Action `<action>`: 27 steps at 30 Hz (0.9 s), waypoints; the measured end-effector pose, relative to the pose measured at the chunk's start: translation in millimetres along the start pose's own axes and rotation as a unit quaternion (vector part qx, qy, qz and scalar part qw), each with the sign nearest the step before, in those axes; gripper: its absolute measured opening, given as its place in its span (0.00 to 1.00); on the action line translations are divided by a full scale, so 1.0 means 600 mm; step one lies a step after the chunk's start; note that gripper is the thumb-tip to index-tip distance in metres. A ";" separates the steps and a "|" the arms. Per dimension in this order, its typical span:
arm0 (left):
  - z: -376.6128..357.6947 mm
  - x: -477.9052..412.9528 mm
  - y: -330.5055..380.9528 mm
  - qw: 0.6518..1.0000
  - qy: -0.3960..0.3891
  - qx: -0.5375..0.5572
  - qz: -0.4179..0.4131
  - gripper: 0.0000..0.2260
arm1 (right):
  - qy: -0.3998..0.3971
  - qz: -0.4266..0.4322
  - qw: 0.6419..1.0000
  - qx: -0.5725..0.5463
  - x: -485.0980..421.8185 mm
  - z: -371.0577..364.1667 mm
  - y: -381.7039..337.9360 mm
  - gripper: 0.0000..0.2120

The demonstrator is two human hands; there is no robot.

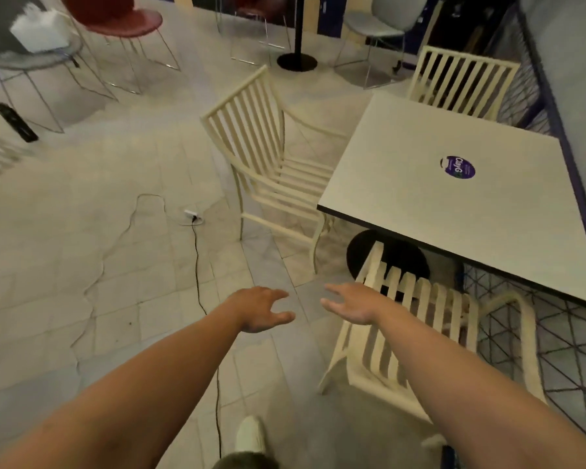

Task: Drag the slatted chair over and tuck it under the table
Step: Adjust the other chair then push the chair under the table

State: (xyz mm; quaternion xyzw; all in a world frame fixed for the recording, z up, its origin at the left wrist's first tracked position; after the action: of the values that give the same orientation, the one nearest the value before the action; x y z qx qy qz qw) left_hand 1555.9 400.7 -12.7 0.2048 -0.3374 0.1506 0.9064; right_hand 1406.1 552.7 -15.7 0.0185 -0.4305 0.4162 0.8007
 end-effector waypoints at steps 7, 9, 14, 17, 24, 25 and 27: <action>0.129 -0.005 -0.163 0.999 0.029 0.025 0.037 0.34 | 0.023 0.048 0.998 0.014 -0.118 0.131 -0.155 0.31; 0.168 -0.020 -0.189 0.998 0.039 0.032 0.040 0.33 | 0.028 0.053 0.998 0.024 -0.150 0.171 -0.176 0.31; 0.266 -0.086 -0.248 0.997 0.048 0.031 0.042 0.33 | 0.033 0.061 0.997 0.027 -0.262 0.267 -0.200 0.32; 0.340 -0.145 -0.292 0.997 0.053 0.039 0.049 0.34 | 0.040 0.062 0.997 0.030 -0.336 0.342 -0.205 0.31; 0.530 -0.267 -0.364 0.994 0.058 0.054 0.069 0.36 | 0.028 0.066 0.997 0.007 -0.478 0.530 -0.199 0.32; 0.556 -0.278 -0.373 0.994 0.064 0.055 0.070 0.36 | 0.026 0.066 0.997 0.004 -0.495 0.554 -0.199 0.31; 0.598 -0.298 -0.388 0.994 0.068 0.050 0.066 0.35 | 0.022 0.071 0.997 0.007 -0.521 0.590 -0.207 0.29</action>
State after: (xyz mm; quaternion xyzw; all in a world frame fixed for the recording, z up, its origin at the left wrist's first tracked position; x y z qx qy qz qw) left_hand 1324.1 4.4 51.0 0.2162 -0.2797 0.2406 0.9039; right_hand 1163.7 130.7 27.3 -0.0164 -0.4099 0.4754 0.7782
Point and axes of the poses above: each hand's wrist, its own x-axis away from the middle knuckle, its own z-axis out of the back of the hand, y = z × x, the point moved 5 cm from there along -x, towards the middle knuckle, and after that the axes turned 9 degrees about -y, right-handed, at the moved point
